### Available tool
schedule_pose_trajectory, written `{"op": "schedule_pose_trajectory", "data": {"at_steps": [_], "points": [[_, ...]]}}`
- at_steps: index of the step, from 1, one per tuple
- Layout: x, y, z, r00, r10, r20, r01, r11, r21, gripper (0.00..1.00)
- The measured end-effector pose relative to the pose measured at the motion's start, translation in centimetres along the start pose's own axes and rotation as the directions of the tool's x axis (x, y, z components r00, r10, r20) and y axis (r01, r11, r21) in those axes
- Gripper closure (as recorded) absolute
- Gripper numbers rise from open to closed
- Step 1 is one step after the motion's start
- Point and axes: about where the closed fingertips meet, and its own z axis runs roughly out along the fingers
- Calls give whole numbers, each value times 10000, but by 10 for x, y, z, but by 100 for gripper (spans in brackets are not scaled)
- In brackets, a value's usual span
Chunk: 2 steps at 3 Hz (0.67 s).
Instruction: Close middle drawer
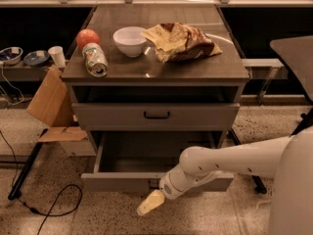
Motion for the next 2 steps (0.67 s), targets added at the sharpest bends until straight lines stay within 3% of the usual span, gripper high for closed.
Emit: {"op": "schedule_pose_trajectory", "data": {"at_steps": [1, 2], "points": [[0, -9, -11, 9989, 244, 392, -260, 9988, 415, 0], [4, -22, -24, 9963, 499, 705, -561, 9945, 888, 18]]}}
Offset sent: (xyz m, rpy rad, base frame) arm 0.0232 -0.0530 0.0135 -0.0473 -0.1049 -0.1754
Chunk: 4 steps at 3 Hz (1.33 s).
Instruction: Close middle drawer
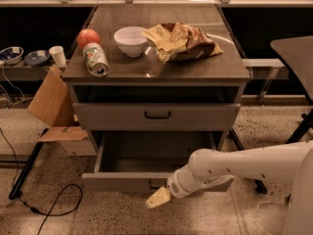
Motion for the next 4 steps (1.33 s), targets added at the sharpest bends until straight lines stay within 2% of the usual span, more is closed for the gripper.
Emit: {"op": "schedule_pose_trajectory", "data": {"at_steps": [1, 3, 4], "points": [[5, -14, -9, 9996, 283, 56, -285, 9985, 466, 42], [17, -51, 0, 9936, 740, -848, -623, 9893, 1322, 89], [21, -70, 6, 9873, 875, -1327, -649, 9839, 1665, 100]]}}
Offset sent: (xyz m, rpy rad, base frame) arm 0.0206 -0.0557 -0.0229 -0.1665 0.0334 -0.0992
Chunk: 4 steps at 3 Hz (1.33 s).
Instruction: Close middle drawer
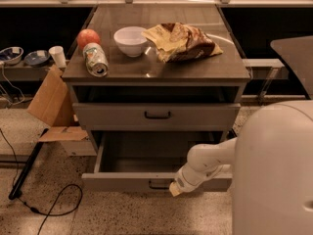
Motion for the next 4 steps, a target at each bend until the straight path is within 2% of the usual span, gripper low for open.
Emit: {"op": "schedule_pose_trajectory", "data": {"at_steps": [1, 3, 4], "points": [[0, -13, 5, 9992, -122, -384, 135, 9994, 334, 85], [-13, -23, 6, 9951, -560, -814, 633, 9939, 901, 38], [-22, -22, 8, 9930, -777, -889, 867, 9909, 1026, 15]]}}
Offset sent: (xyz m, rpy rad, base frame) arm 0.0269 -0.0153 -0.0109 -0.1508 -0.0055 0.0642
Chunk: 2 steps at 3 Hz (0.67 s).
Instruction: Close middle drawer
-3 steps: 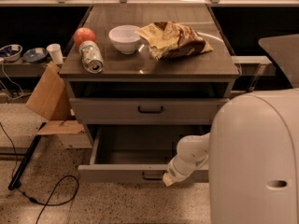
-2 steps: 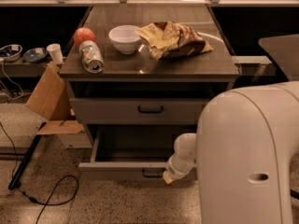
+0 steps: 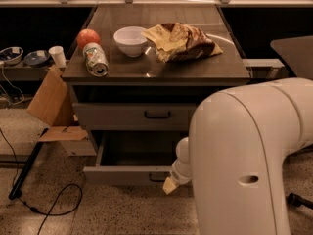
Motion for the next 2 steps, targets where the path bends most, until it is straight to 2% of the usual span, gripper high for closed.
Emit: {"op": "schedule_pose_trajectory", "data": {"at_steps": [1, 2], "points": [[-10, 2, 1, 9998, -195, -35, 196, 9997, 119, 0], [-18, 5, 2, 9994, -346, -31, 347, 9992, 207, 0]]}}
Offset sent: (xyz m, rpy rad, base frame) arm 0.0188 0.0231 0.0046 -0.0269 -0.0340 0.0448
